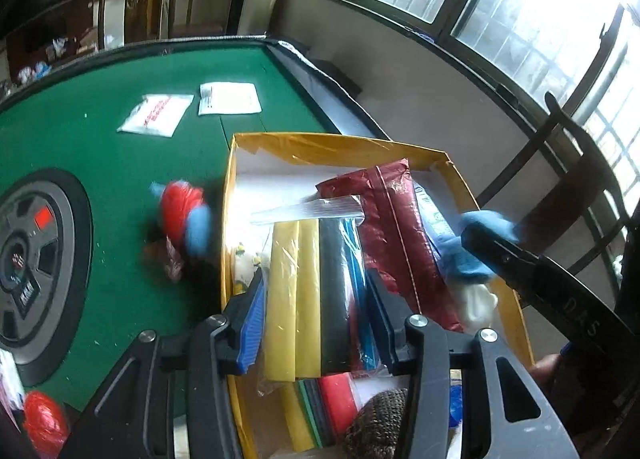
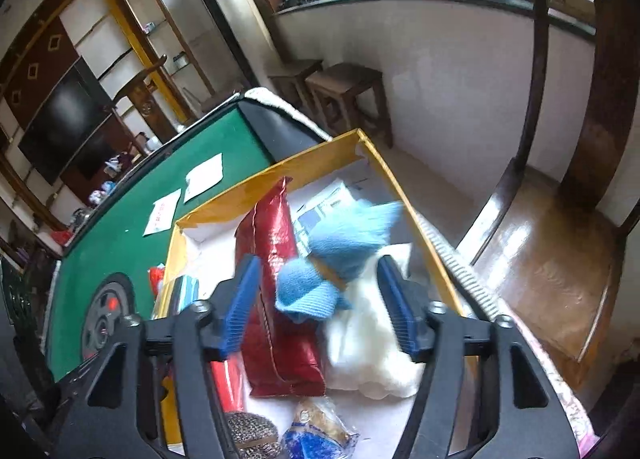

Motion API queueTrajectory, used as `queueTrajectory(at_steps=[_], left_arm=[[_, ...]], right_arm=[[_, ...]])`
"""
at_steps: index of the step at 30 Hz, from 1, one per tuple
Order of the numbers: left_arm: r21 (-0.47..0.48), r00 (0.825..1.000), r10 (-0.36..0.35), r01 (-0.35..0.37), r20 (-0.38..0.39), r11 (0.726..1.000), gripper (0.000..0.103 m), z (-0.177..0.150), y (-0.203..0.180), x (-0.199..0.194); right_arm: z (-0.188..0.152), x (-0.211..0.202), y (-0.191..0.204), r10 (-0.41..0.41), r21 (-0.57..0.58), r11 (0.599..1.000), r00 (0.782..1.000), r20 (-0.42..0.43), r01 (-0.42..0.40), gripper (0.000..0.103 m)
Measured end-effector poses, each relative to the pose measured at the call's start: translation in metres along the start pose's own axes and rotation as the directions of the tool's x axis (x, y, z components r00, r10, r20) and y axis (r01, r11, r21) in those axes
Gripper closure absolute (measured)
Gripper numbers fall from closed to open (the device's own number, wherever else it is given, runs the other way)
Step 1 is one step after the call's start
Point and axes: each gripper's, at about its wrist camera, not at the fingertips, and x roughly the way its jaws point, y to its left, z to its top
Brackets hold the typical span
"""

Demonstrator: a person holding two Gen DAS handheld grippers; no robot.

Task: Organize soft objects
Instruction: 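Return both open tools from the box to the heap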

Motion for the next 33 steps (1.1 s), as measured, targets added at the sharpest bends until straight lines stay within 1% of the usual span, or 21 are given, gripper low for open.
queueTrajectory(at_steps=[1,3,7,10,12,15,18,21,22,24,25,26,27,28,29,31,33], left_arm=[[-0.009,1.0,-0.005,0.005,-0.002,1.0,0.054,0.0,0.002,-0.002],[-0.012,1.0,-0.013,0.013,0.004,1.0,0.054,0.001,0.002,-0.006],[-0.016,0.999,-0.031,0.032,0.035,0.999,0.054,-0.003,0.005,-0.027],[-0.007,0.996,-0.058,0.059,0.075,0.998,0.054,-0.011,0.01,-0.051],[-0.006,0.993,-0.053,0.053,0.103,0.999,0.053,-0.019,0.019,-0.068],[-0.035,0.989,-0.04,0.045,0.142,0.998,0.053,-0.031,0.044,-0.093],[-0.093,0.987,-0.011,0.026,0.159,0.995,0.053,-0.043,0.081,-0.119],[-0.168,0.978,0.058,-0.024,0.199,0.985,0.053,-0.056,0.128,-0.15],[-0.199,0.972,0.091,-0.048,0.216,0.979,0.052,-0.06,0.146,-0.161],[-0.261,0.959,0.151,-0.086,0.241,0.962,0.047,-0.067,0.181,-0.178],[-0.313,0.947,0.196,-0.112,0.253,0.943,0.041,-0.072,0.205,-0.187],[-0.349,0.94,0.227,-0.129,0.256,0.928,0.04,-0.075,0.219,-0.19],[-0.398,0.932,0.263,-0.148,0.251,0.905,0.04,-0.079,0.237,-0.193],[-0.446,0.93,0.279,-0.151,0.239,0.882,0.04,-0.083,0.256,-0.192],[-0.48,0.936,0.272,-0.137,0.224,0.867,0.04,-0.085,0.27,-0.188],[-0.527,0.957,0.24,-0.121,0.164,0.841,0.04,-0.088,0.288,-0.172],[-0.532,0.973,0.202,-0.112,0.114,0.839,0.04,-0.087,0.295,-0.153]], right_arm=[[0.0,-0.003,0.001,-0.017,-0.008,1.0,1.0,0.017,0.017,0.03],[0.001,-0.006,0.0,-0.02,-0.002,1.0,0.999,0.037,0.02,0.03],[0.001,-0.014,-0.004,0.048,0.03,0.998,0.997,0.059,-0.049,0.03],[-0.002,-0.018,0.005,0.091,-0.003,0.996,0.993,0.073,-0.091,0.03],[-0.007,-0.02,0.015,0.115,-0.044,0.993,0.99,0.077,-0.112,0.03],[-0.015,-0.022,0.031,0.155,-0.099,0.984,0.985,0.07,-0.148,0.03],[-0.021,-0.024,0.043,0.203,-0.138,0.971,0.978,0.057,-0.194,0.03],[-0.028,-0.028,0.051,0.225,-0.172,0.962,0.972,0.064,-0.211,0.03],[-0.03,-0.029,0.055,0.228,-0.187,0.959,0.971,0.067,-0.212,0.03],[-0.033,-0.03,0.059,0.23,-0.201,0.956,0.971,0.07,-0.213,0.03],[-0.034,-0.03,0.061,0.229,-0.206,0.956,0.971,0.069,-0.211,0.03],[-0.036,-0.029,0.063,0.23,-0.211,0.954,0.971,0.065,-0.212,0.03],[-0.038,-0.029,0.065,0.231,-0.215,0.953,0.971,0.06,-0.213,0.03],[-0.04,-0.028,0.067,0.23,-0.219,0.952,0.972,0.055,-0.213,0.03],[-0.042,-0.027,0.068,0.228,-0.224,0.951,0.972,0.052,-0.211,0.03],[-0.046,-0.024,0.073,0.216,-0.242,0.949,0.975,0.046,-0.199,0.03],[-0.049,-0.023,0.077,0.209,-0.26,0.946,0.977,0.04,-0.191,0.03]])
